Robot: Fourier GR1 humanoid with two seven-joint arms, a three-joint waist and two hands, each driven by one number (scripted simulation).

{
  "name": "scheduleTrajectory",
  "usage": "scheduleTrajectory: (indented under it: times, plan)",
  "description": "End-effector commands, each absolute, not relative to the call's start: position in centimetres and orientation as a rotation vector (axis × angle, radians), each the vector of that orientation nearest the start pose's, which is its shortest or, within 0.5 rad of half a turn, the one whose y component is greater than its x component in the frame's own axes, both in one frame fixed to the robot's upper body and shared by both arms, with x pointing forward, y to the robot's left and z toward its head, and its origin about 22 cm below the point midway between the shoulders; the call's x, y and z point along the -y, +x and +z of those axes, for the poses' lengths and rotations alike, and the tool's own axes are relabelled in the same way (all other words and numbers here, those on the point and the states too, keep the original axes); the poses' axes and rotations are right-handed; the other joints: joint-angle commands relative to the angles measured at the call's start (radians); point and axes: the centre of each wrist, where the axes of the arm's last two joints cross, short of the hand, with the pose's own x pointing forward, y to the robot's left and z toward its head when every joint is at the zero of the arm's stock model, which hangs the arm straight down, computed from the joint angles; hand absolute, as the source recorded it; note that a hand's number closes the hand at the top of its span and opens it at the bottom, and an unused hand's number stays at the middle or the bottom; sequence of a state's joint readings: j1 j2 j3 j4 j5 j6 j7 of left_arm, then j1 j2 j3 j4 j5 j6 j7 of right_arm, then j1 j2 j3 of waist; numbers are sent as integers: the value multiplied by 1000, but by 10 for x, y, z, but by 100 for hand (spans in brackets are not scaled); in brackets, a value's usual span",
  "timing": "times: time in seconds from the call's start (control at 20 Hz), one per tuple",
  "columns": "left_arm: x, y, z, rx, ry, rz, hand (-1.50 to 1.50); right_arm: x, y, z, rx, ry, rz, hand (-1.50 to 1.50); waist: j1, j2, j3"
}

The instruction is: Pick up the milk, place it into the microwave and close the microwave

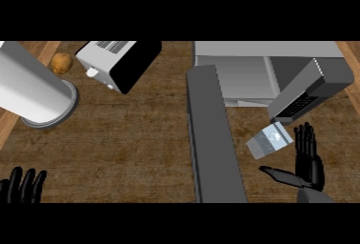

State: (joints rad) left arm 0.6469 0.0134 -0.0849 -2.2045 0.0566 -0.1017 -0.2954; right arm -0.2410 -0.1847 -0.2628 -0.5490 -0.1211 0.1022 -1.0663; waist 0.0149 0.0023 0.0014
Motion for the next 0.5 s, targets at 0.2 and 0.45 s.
scheduleTrajectory:
  times: [0.2, 0.45]
  plan:
    - [-254, 77, 52, 1922, 50, 47, -150, 331, 226, -154, 1943, -16, -192, -150, 8, -1, 1]
    - [-255, 93, 53, 1934, 68, 63, -150, 322, 236, -153, 1986, -41, -212, -150, 6, 2, 2]
